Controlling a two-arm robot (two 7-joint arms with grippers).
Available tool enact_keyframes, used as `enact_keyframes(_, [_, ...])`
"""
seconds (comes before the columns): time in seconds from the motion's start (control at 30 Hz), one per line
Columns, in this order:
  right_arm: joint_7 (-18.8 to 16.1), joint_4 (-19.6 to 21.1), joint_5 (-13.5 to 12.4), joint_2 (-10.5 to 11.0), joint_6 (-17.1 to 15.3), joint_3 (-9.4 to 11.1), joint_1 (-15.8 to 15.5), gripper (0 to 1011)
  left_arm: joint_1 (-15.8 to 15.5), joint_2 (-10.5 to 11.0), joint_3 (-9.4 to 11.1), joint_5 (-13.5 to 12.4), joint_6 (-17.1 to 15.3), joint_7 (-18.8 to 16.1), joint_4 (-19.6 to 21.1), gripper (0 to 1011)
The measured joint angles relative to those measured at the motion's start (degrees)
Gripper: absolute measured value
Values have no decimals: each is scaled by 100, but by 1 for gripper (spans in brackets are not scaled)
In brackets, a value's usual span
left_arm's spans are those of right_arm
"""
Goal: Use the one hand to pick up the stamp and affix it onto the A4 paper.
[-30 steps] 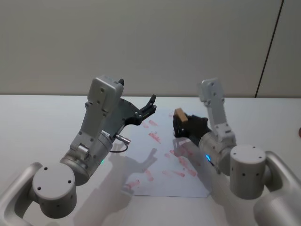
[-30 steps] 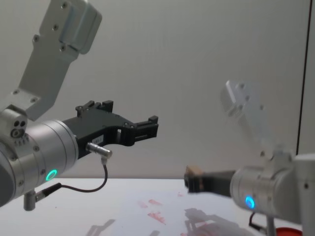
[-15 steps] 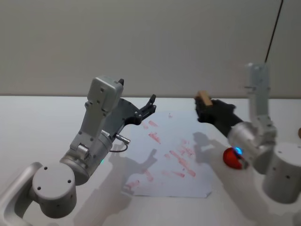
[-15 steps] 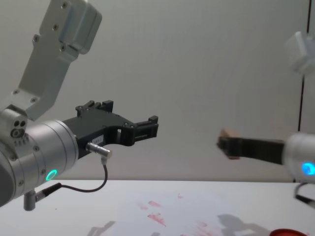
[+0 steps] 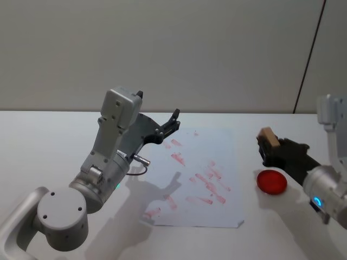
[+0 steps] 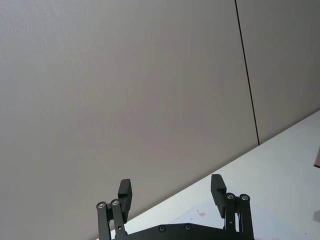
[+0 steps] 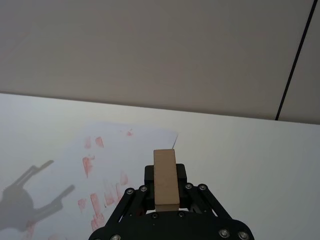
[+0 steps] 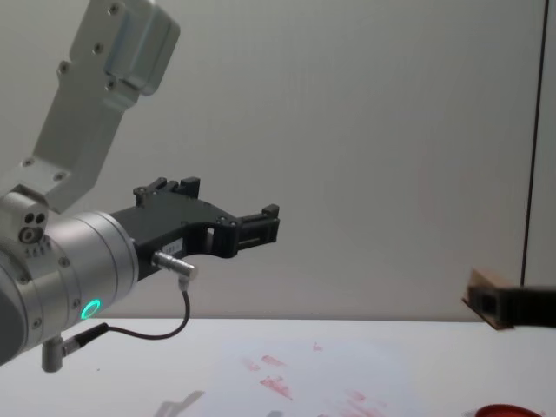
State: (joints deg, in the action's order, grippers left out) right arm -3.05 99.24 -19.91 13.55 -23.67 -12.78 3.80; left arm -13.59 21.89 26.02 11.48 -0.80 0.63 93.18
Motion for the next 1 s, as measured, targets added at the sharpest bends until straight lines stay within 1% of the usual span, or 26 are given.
enact_keyframes(0.23, [-68, 180, 91, 224, -121, 45, -237, 221, 0, 0, 0, 0, 0, 0, 0, 1003])
enact_keyframes(0.43, [-108, 177, 291, 332, -163, 53, -325, 221, 0, 0, 0, 0, 0, 0, 0, 1003])
enact_keyframes(0.47, [-108, 177, 291, 332, -163, 53, -325, 221, 0, 0, 0, 0, 0, 0, 0, 1003])
enact_keyframes(0.57, [-120, 96, 416, 353, -163, 51, -325, 220, 0, 0, 0, 0, 0, 0, 0, 1003])
enact_keyframes(0.67, [-129, 27, 484, 352, -162, 43, -305, 220, 0, 0, 0, 0, 0, 0, 0, 1003])
enact_keyframes(1.0, [-188, -322, 750, 241, -190, -30, -119, 221, 0, 0, 0, 0, 0, 0, 0, 1003])
